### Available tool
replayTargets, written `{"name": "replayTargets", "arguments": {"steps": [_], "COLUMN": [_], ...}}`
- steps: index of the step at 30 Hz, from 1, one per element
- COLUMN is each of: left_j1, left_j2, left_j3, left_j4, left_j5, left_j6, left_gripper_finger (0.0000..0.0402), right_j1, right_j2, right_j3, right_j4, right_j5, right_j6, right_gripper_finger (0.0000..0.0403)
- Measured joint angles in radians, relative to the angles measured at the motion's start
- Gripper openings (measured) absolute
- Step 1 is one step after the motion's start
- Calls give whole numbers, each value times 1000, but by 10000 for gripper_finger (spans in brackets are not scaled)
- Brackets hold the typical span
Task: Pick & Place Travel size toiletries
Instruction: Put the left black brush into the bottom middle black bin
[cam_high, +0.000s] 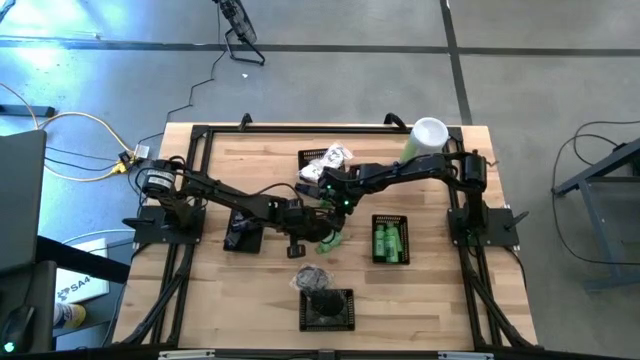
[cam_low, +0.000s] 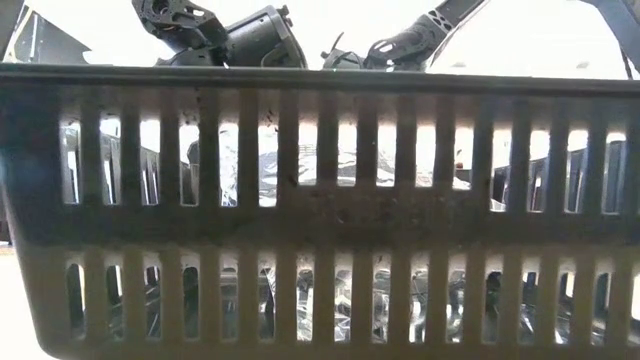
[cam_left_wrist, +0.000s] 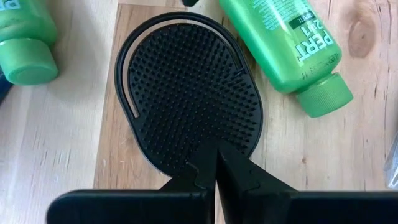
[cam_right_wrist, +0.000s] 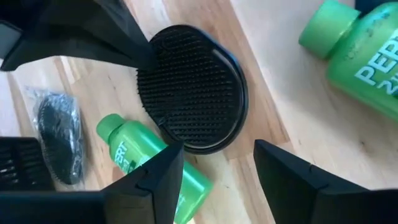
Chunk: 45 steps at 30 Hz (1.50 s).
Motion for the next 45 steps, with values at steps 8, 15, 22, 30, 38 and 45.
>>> {"name": "replayTargets", "arguments": {"steps": [8,15,22,30,38,45], "left_j1": [0,0,0,0,0,-1], "left_j2": [1,1,1,1,1,1], "left_j3": [-1,-1,-1,-1,-1,-1], "left_j4": [14,16,19,16,16,16], "left_j5": [-4,-4,-5,-5,-6,-6], "left_j6": [1,3,6,8,12,12], "left_gripper_finger": [0,0,0,0,0,0], "right_j1": [-2,-2,-1,-3,-3,-3], "right_j2": [0,27,84,82,83,78], "right_j3": [-10,-11,-8,-8,-9,-9], "right_j4": [17,60,148,165,164,161], "right_j5": [56,46,-15,-26,-25,-28], "right_j6": [23,28,49,27,21,-4], "right_gripper_finger": [188,188,187,146,24,10]}}
